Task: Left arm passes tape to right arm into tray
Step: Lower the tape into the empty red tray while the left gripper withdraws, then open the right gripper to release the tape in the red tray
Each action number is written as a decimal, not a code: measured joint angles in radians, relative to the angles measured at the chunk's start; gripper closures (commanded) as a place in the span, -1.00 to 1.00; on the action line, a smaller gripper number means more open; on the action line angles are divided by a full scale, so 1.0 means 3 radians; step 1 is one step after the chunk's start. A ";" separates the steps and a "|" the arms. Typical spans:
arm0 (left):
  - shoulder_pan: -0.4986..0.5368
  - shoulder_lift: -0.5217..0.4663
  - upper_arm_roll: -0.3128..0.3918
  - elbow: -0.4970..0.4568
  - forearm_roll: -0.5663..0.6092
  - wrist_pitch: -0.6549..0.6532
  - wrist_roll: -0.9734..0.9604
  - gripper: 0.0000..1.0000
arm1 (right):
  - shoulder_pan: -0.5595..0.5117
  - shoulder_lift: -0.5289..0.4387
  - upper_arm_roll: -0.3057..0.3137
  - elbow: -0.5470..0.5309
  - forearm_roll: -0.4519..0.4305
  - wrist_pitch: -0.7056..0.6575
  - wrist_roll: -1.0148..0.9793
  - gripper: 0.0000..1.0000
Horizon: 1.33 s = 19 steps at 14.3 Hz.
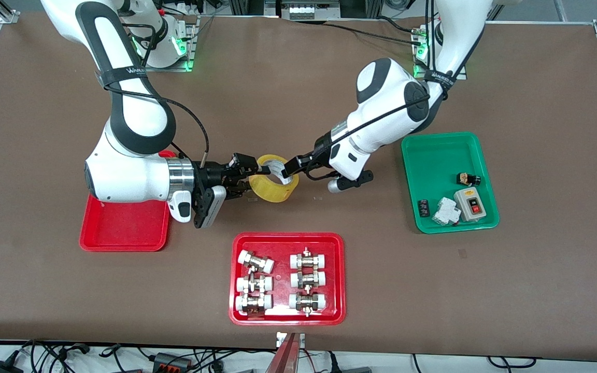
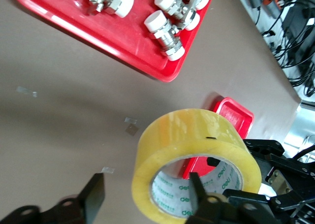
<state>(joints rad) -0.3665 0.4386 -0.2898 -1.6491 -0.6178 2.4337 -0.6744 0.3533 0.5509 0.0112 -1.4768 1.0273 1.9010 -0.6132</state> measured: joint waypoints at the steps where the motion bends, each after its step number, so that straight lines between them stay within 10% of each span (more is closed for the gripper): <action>1: 0.0089 -0.0023 0.0001 0.0050 0.0004 -0.0225 0.0010 -1.00 | 0.0000 0.0001 0.0000 0.0000 -0.0002 0.0000 -0.0006 0.10; 9: 0.1122 -0.0372 0.0025 0.0889 0.0693 -0.2690 0.0058 -1.00 | -0.0131 0.0052 -0.0348 -0.0084 -0.0434 0.0001 -0.0001 0.10; 14: 0.1745 -0.0378 0.0017 0.1186 0.1217 -0.3771 0.0340 -1.00 | -0.1155 0.0093 -0.0468 -0.0223 -0.0559 -0.0455 0.0152 0.10; 19: 0.1613 -0.0505 -0.0081 0.1243 0.2144 -0.4083 0.1459 -1.00 | -0.1791 0.0303 -0.0464 -0.0383 -0.0645 -0.0785 0.0062 0.08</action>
<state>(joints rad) 0.1174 0.2871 -0.3140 -1.2763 0.0254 1.2087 -0.2369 -0.1841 0.6417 -0.1281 -1.5918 0.8338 1.6655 -0.5945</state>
